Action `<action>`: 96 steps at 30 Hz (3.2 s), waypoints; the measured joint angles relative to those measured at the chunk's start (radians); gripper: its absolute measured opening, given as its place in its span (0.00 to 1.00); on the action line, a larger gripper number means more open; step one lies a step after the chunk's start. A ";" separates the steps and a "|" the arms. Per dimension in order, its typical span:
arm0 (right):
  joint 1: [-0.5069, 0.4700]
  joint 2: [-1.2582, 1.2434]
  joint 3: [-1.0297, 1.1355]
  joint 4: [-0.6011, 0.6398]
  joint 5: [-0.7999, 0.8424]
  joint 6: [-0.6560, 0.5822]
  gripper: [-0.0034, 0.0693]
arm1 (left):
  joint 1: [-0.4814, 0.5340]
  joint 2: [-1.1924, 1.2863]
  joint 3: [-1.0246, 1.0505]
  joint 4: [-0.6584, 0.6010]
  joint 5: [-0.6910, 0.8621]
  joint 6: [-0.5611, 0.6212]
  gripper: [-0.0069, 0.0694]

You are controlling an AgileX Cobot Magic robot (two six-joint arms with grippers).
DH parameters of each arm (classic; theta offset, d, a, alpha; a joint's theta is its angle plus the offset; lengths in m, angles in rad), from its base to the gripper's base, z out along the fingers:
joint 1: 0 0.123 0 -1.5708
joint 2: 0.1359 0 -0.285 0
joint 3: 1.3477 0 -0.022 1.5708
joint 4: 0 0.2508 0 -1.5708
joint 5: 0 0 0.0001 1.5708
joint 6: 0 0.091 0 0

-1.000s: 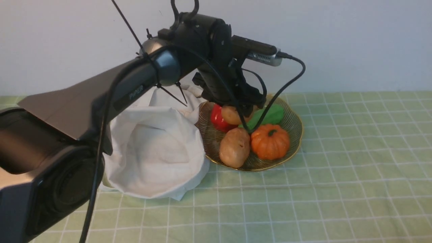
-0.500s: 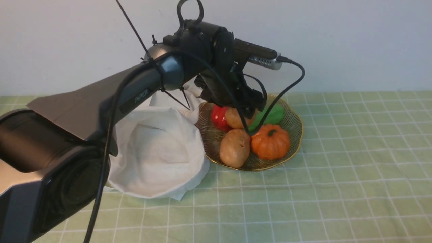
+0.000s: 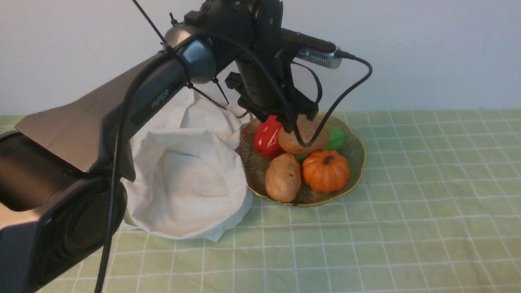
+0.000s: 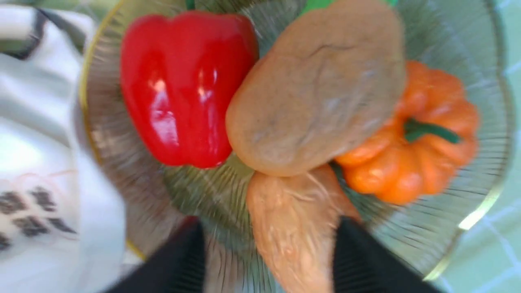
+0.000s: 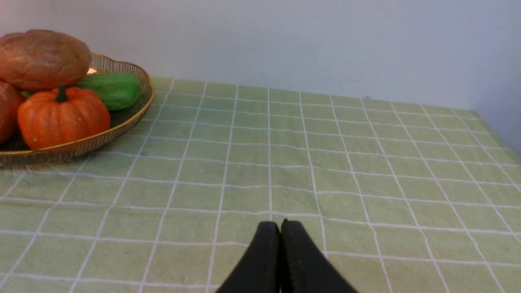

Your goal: Take vegetables from bag on green coffee tablecloth place on plate.

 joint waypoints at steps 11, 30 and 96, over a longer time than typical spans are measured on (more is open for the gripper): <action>0.000 0.000 0.000 0.000 0.000 0.000 0.03 | 0.000 -0.312 0.064 -0.026 0.021 0.112 0.08; 0.000 0.000 0.000 0.000 0.000 0.000 0.03 | 0.000 -1.229 1.194 -0.070 -0.148 0.089 0.08; 0.000 0.000 0.000 0.000 0.000 0.000 0.03 | 0.458 -2.243 2.296 -0.039 -0.899 0.078 0.09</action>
